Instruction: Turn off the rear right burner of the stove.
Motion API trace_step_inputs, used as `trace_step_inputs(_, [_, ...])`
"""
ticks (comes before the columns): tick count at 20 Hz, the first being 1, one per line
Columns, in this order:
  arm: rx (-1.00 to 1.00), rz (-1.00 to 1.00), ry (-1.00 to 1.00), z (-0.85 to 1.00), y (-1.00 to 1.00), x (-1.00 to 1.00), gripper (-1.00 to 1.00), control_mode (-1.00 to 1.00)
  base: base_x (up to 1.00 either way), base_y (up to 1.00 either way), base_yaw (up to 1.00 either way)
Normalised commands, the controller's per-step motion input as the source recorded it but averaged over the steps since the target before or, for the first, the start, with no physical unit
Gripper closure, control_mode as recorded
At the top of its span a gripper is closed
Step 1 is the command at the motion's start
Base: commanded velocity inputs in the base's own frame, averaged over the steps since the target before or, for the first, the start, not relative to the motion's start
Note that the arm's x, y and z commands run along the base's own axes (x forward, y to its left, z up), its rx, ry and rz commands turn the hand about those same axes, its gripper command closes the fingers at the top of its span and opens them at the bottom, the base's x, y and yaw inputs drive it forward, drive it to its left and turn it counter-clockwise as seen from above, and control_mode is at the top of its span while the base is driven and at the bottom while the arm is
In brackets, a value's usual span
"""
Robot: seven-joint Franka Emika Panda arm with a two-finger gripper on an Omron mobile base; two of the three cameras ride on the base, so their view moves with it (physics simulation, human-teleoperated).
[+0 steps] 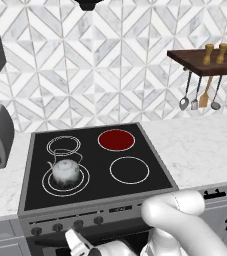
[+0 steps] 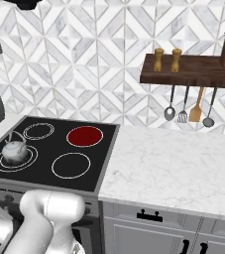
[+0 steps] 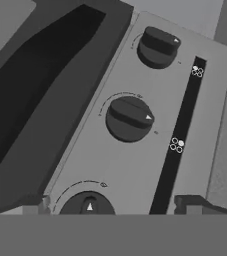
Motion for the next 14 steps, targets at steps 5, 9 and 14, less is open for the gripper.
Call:
trace_step_inputs(5, [0.00,0.00,-0.05,0.00,-0.07,-0.04,-1.00,-1.00,0.00,0.00,0.00])
trace_step_inputs(9, [0.00,0.00,-0.01,-0.01,-0.07,0.26,-1.00,-1.00,0.00,0.00,0.00])
trace_step_inputs(14, [0.00,0.00,0.00,-0.12,0.00,0.26,-1.00,-1.00,0.00,0.00,0.00])
